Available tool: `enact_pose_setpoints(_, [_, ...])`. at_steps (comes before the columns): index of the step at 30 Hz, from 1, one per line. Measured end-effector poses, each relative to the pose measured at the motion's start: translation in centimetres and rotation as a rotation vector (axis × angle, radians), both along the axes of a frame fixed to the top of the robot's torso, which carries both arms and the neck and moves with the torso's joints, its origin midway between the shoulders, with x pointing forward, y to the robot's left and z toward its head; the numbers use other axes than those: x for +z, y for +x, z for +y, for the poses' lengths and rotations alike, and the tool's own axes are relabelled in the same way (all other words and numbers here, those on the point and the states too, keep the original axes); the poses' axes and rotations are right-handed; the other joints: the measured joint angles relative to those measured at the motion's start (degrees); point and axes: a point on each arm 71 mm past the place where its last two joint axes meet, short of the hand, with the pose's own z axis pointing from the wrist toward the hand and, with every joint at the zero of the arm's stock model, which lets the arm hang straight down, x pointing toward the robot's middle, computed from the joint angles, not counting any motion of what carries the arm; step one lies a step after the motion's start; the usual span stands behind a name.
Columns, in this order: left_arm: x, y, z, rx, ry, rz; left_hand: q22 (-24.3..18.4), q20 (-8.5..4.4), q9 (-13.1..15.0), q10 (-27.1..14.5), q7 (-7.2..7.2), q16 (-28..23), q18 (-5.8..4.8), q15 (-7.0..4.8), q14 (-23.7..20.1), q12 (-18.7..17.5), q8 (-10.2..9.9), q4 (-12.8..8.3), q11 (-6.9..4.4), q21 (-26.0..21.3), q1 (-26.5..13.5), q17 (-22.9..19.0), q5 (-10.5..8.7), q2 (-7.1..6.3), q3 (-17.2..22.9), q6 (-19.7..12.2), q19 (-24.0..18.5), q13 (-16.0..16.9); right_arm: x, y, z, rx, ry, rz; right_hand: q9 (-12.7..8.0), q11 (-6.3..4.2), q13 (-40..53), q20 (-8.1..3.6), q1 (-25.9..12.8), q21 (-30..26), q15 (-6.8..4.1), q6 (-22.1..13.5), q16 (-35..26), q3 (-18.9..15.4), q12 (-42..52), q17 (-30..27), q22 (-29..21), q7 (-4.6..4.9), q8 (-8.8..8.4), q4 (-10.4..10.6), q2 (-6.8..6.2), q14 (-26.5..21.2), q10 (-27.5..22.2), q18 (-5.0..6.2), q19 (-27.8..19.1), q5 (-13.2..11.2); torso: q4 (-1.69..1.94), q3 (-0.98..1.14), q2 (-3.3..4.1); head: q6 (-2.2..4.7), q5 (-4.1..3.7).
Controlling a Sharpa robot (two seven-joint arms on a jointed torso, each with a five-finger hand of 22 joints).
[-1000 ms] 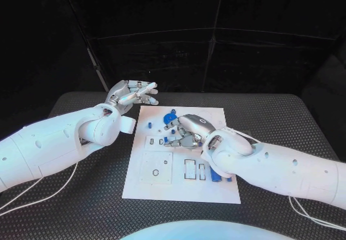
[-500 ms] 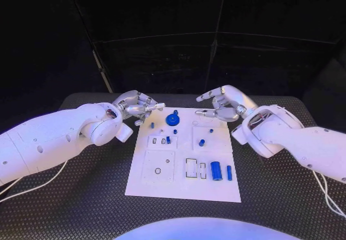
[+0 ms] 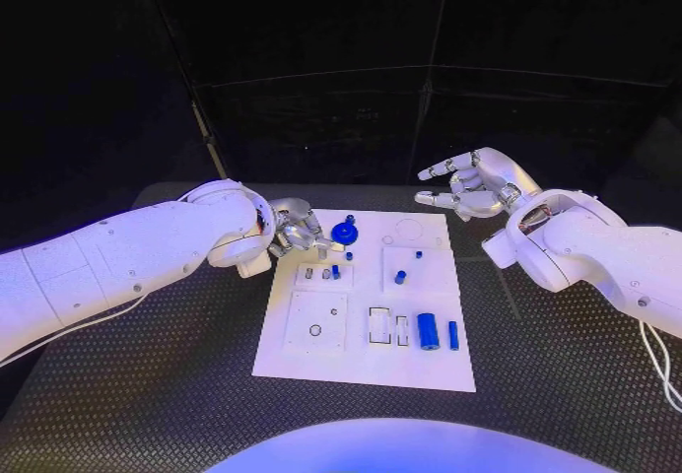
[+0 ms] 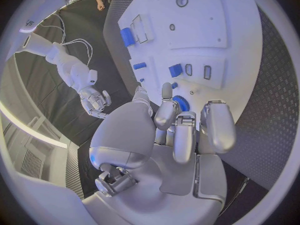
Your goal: Assemble the parts on the task board
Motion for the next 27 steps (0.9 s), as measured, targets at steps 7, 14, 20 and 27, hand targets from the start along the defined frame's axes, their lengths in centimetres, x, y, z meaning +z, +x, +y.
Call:
enact_pose_setpoints(7, [-0.6, 0.8, -1.2, -0.026, 0.11, -0.002, 0.71, 0.0, 0.79, 0.0, 0.0, 0.0, 0.0, 0.0, 0.0, 0.28, 0.33, 0.01, 0.0, 0.33, -0.07, 0.0, 0.0, 0.07, -0.33, -0.41, 0.0, 0.52, -0.1, 0.1, 0.3, 0.006, -0.003, 0.013, -0.01, 0.0, -0.12, 0.0, 0.23, -0.23, 0.0, 0.0, -0.26, -0.23, 0.0, 0.0, -0.1, 0.0, 0.21, -0.23, 0.23, 0.0, 0.0, 0.0, 0.0, 0.99, 0.0, 0.05, -0.03, -0.12, 0.16])
enact_pose_setpoints(14, [-0.9, 1.3, -2.2, -0.048, 0.165, 0.004, 1.29, 0.0, 1.16, 0.0, 0.05, 0.0, 0.0, 0.0, 0.0, 0.67, 0.51, 0.17, 0.0, 0.83, -0.29, -0.01, 0.0, 0.29, -0.48, -0.88, -0.01, 0.85, -0.3, 0.2, 0.5, 0.01, -0.007, 0.022, -0.01, 0.0, -0.13, 0.0, 0.23, -0.23, 0.0, 0.0, -0.26, -0.23, 0.0, -0.01, -0.18, 0.0, 0.21, -0.23, 0.23, 0.0, 0.0, 0.0, 0.0, 1.32, 0.0, 0.04, 0.05, -0.35, 0.23])
enact_pose_setpoints(20, [-1.1, 1.6, -2.8, -0.061, 0.192, 0.013, 1.31, 0.0, 1.3, 0.0, 0.1, 0.0, 0.01, 0.0, 0.0, 0.69, 0.79, 0.01, 0.0, 0.82, -0.29, -0.01, 0.0, 0.29, -0.64, -0.93, -0.01, 0.85, -0.4, 0.3, 0.7, 0.012, -0.01, 0.028, -0.01, 0.0, -0.22, -0.08, 0.22, -0.22, 0.0, 0.0, -0.26, -0.23, -0.17, -0.01, -0.29, 0.0, 0.21, -0.23, 0.23, 0.0, 0.0, 0.0, -0.08, 1.32, 0.0, 0.03, 0.07, -0.51, 0.34])
enact_pose_setpoints(27, [-1.6, 1.6, -3.4, -0.083, 0.225, 0.025, 1.3, 0.0, 1.43, -0.12, 0.1, 0.0, 0.01, 0.0, 0.0, 0.69, 0.79, 0.01, -0.07, 0.82, -0.28, -0.01, 0.0, 0.29, -0.64, -0.93, -0.01, 0.52, -0.5, 0.4, 0.7, 0.013, -0.013, 0.034, -0.01, 0.0, -0.31, -0.2, 0.22, -0.43, 0.0, 0.0, -0.47, -0.52, -0.24, -0.01, -0.47, 0.0, 0.21, -0.26, 0.24, 0.0, 0.0, 0.0, -0.19, 1.42, -0.02, 0.01, 0.1, -0.73, 0.35])
